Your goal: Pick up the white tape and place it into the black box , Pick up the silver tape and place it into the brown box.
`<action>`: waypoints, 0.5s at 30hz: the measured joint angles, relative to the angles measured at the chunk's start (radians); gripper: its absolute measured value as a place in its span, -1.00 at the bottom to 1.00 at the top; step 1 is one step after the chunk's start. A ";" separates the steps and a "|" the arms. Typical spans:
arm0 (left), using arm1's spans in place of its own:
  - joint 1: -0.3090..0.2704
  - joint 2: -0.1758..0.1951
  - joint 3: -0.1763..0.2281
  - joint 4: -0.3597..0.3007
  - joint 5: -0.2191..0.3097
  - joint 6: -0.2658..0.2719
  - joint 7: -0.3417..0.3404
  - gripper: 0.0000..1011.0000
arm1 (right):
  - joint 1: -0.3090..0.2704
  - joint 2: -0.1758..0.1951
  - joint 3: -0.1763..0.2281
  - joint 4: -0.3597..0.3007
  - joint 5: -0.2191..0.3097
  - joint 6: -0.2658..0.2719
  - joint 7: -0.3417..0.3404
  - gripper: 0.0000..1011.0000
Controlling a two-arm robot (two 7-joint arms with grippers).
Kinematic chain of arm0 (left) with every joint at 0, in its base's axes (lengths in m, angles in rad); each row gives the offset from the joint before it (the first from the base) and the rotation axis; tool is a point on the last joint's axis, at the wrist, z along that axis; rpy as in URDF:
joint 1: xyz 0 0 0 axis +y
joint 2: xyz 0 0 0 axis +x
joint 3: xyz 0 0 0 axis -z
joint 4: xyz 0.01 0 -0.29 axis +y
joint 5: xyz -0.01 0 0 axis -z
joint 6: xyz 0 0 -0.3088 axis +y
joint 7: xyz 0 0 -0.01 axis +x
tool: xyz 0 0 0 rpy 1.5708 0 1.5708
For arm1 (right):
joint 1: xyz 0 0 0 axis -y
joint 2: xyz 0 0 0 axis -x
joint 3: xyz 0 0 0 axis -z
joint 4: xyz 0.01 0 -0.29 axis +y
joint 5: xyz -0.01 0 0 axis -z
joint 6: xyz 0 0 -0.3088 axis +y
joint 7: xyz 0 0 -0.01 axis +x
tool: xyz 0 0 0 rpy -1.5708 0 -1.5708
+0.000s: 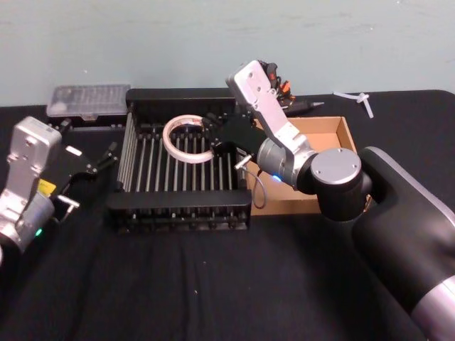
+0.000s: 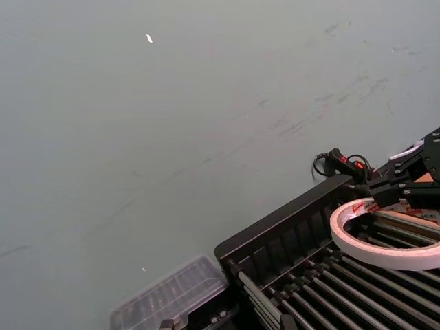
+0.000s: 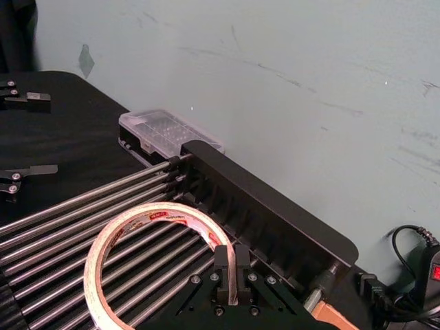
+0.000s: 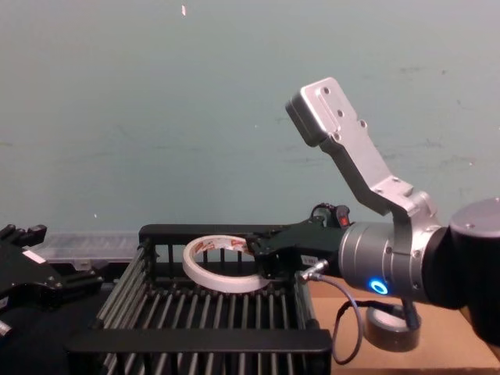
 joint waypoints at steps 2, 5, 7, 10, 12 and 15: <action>0.000 0.000 0.000 0.000 0.000 0.000 0.000 0.98 | 0.000 0.001 0.000 -0.002 0.001 0.000 0.000 -0.87; 0.000 0.000 0.000 0.000 0.000 0.000 0.000 0.98 | -0.001 0.001 0.000 -0.003 0.003 0.000 0.001 -0.80; 0.000 0.000 0.000 0.000 0.000 0.000 0.000 0.98 | -0.002 0.002 0.001 -0.004 0.004 0.000 0.001 -0.71; 0.000 0.000 0.000 0.000 0.000 0.000 0.000 0.98 | -0.002 0.003 0.001 -0.006 0.006 0.000 0.002 -0.54; 0.000 0.000 0.000 0.000 0.000 0.000 0.000 0.98 | -0.002 0.003 0.001 -0.006 0.006 0.000 0.002 -0.43; 0.000 0.000 0.000 0.000 0.000 0.000 0.000 0.98 | -0.003 0.003 0.001 -0.007 0.007 0.000 0.002 -0.23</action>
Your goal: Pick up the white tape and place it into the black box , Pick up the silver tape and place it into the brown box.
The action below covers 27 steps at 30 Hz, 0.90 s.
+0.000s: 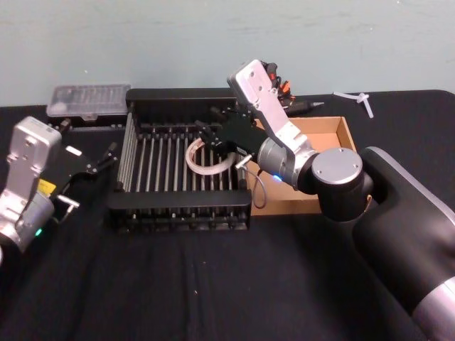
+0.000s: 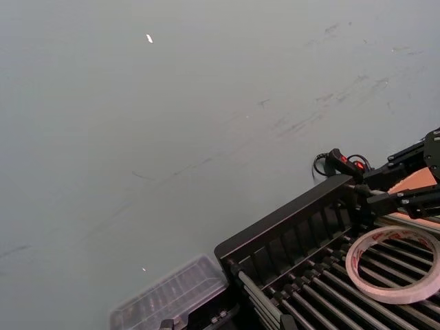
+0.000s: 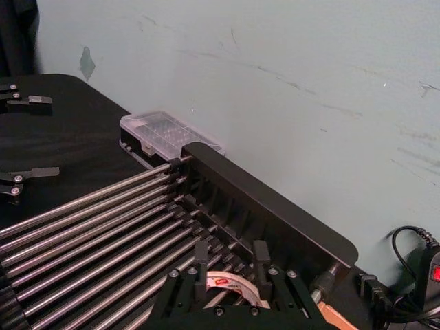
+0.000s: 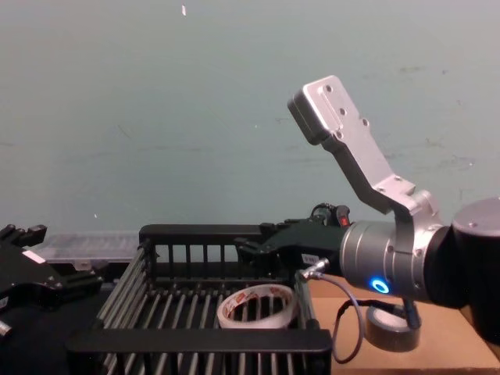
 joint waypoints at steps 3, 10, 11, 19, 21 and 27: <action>0.000 0.000 0.000 0.000 0.000 0.000 0.000 0.98 | 0.000 0.000 0.000 -0.001 0.001 0.000 0.000 -0.04; 0.000 0.000 0.000 0.000 0.000 0.000 0.000 0.98 | -0.001 0.001 0.000 -0.001 0.002 0.000 0.001 0.40; 0.000 0.000 0.000 0.000 0.000 0.000 0.000 0.98 | -0.001 0.001 0.000 -0.001 0.002 0.000 0.001 0.51; 0.000 0.000 0.000 0.000 0.000 0.000 0.000 0.98 | -0.001 0.001 0.000 -0.002 0.003 0.000 0.002 0.90; 0.000 0.000 0.000 0.000 0.000 0.000 0.000 0.98 | -0.001 0.001 0.000 -0.003 0.003 0.000 0.002 0.98; 0.000 0.000 0.000 0.000 0.000 0.000 0.000 0.98 | -0.001 0.001 0.000 -0.003 0.003 0.000 0.002 0.98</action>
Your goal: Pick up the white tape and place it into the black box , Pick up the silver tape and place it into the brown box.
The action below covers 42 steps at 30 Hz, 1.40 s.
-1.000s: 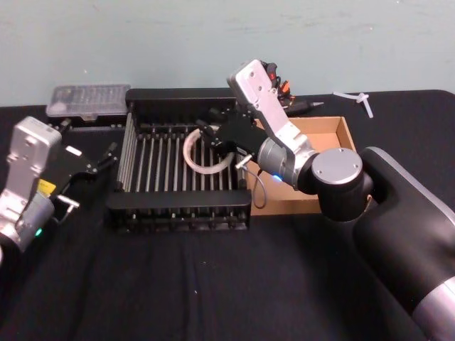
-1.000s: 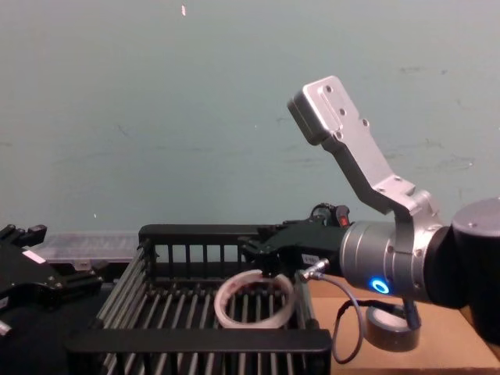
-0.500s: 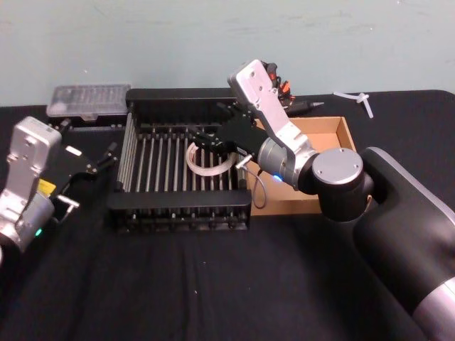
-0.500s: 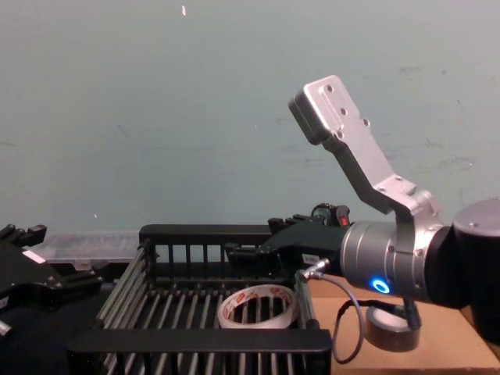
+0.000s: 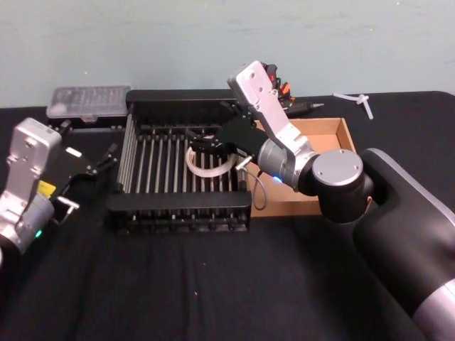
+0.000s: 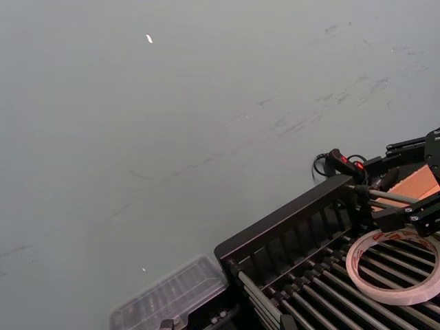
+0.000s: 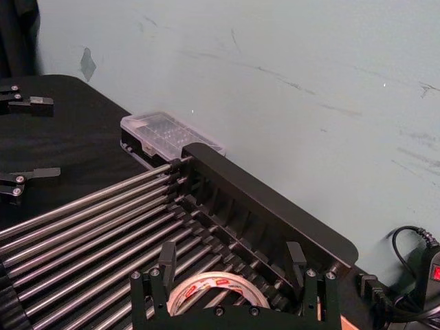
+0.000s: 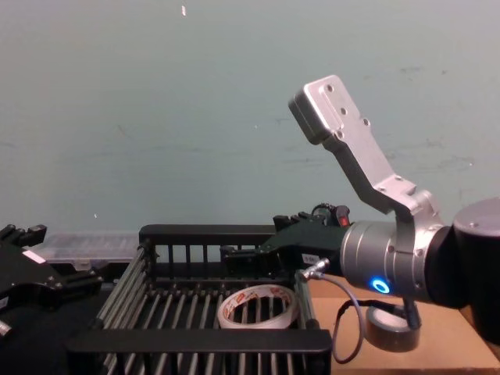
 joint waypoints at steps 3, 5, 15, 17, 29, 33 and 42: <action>0.000 0.000 0.000 0.000 0.000 0.000 0.000 0.98 | 0.000 0.000 0.000 0.000 0.000 0.000 0.000 0.98; 0.000 0.000 0.000 0.000 0.000 0.000 0.000 0.98 | 0.000 0.000 0.001 0.000 0.000 0.000 0.000 0.98; 0.000 0.000 0.000 0.000 0.000 0.000 0.000 0.98 | -0.051 0.017 0.059 -0.096 0.018 0.001 0.007 0.98; 0.000 0.000 0.000 0.000 0.000 0.000 0.000 0.98 | -0.062 0.023 0.070 -0.117 0.023 0.002 0.007 0.98; 0.000 0.000 0.000 0.000 0.000 0.000 0.000 0.98 | -0.174 0.103 0.183 -0.293 0.074 0.005 -0.019 0.98; 0.000 0.000 0.000 0.000 0.000 0.000 0.000 0.98 | -0.211 0.127 0.224 -0.332 0.089 -0.001 -0.032 0.98; 0.000 0.000 0.000 0.000 0.000 0.000 0.000 0.98 | -0.266 0.155 0.292 -0.362 0.105 -0.007 -0.061 0.98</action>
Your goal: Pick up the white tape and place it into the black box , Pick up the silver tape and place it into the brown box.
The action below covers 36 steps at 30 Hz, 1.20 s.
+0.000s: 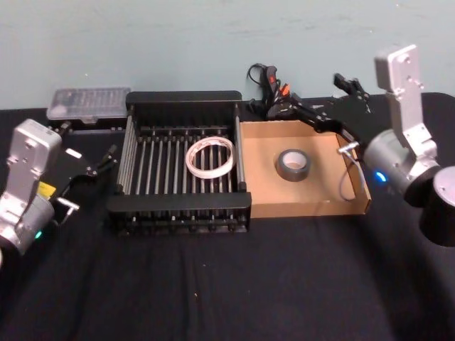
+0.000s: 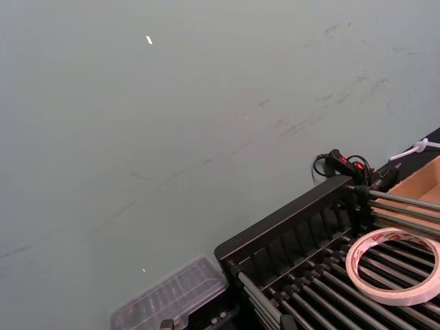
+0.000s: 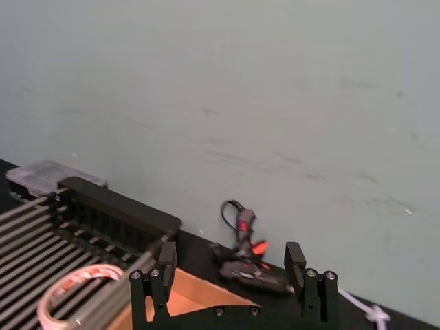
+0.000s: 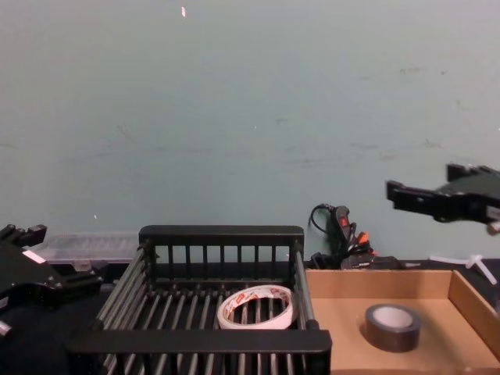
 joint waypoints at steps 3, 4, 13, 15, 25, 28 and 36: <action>0.000 0.000 0.000 0.000 0.000 0.000 0.000 0.98 | -0.021 0.010 0.021 -0.001 0.002 0.001 -0.006 0.98; 0.000 0.000 0.000 0.000 0.000 0.000 0.000 0.98 | -0.021 0.010 0.021 -0.001 0.002 0.001 -0.006 0.98; 0.000 0.000 0.000 0.000 0.000 0.000 0.000 0.98 | -0.061 0.020 0.044 0.018 -0.005 0.012 -0.014 0.98; 0.000 0.000 0.000 0.000 0.000 0.000 0.000 0.98 | -0.066 0.019 0.045 0.028 -0.009 0.014 -0.015 0.98; 0.000 0.000 0.000 0.000 0.000 0.000 0.000 0.98 | -0.073 0.008 0.048 0.069 -0.025 0.023 -0.017 0.98; 0.000 0.000 0.000 0.000 0.000 0.000 0.000 0.98 | -0.073 0.004 0.049 0.074 -0.028 0.024 -0.017 0.98; 0.000 0.000 0.000 0.000 0.000 0.000 0.000 0.98 | -0.074 0.002 0.050 0.076 -0.030 0.025 -0.018 0.98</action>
